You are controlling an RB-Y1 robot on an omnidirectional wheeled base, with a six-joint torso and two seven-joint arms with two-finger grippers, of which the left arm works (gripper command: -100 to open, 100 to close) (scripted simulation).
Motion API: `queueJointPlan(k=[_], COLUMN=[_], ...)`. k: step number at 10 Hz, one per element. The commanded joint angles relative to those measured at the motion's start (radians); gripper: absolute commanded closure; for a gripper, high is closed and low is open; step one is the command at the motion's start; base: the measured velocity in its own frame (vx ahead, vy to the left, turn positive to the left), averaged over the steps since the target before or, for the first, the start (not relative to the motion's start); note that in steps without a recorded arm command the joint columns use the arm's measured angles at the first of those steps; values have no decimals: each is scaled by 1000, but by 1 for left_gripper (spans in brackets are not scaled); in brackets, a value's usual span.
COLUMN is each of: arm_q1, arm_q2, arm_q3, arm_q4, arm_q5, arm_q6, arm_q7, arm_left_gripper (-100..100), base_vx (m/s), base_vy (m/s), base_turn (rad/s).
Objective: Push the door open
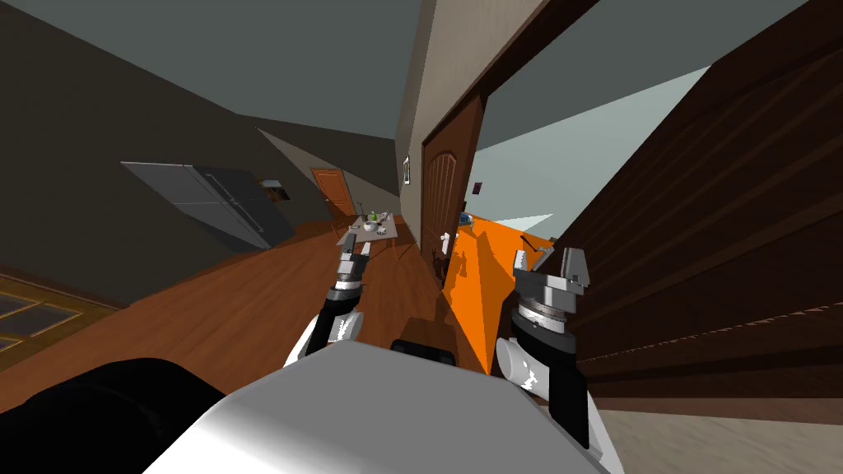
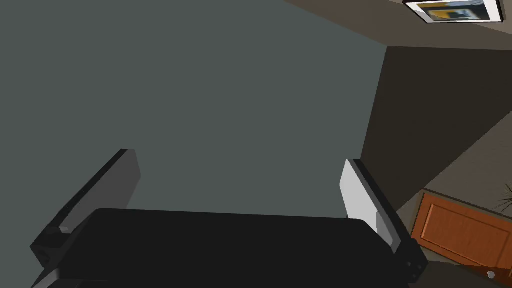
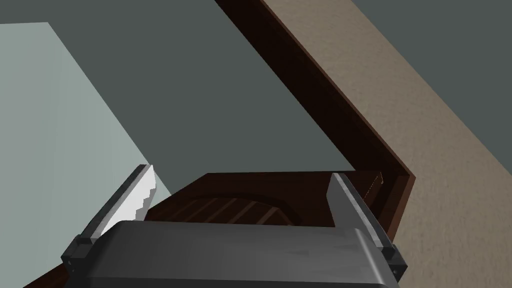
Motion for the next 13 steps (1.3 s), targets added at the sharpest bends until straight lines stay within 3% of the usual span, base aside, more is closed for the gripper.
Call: queueJointPlan(k=[1, 13], arm_q1=[-19, -156], arm_q2=[13, 93], arm_q3=[-20, -163], arm_q4=[33, 268], arm_q5=[4, 35], arm_q6=[5, 39], arm_q7=[11, 86], arm_left_gripper=[-100, -100], base_vx=[115, 122], base_vy=[28, 53], base_turn=[-123, -107])
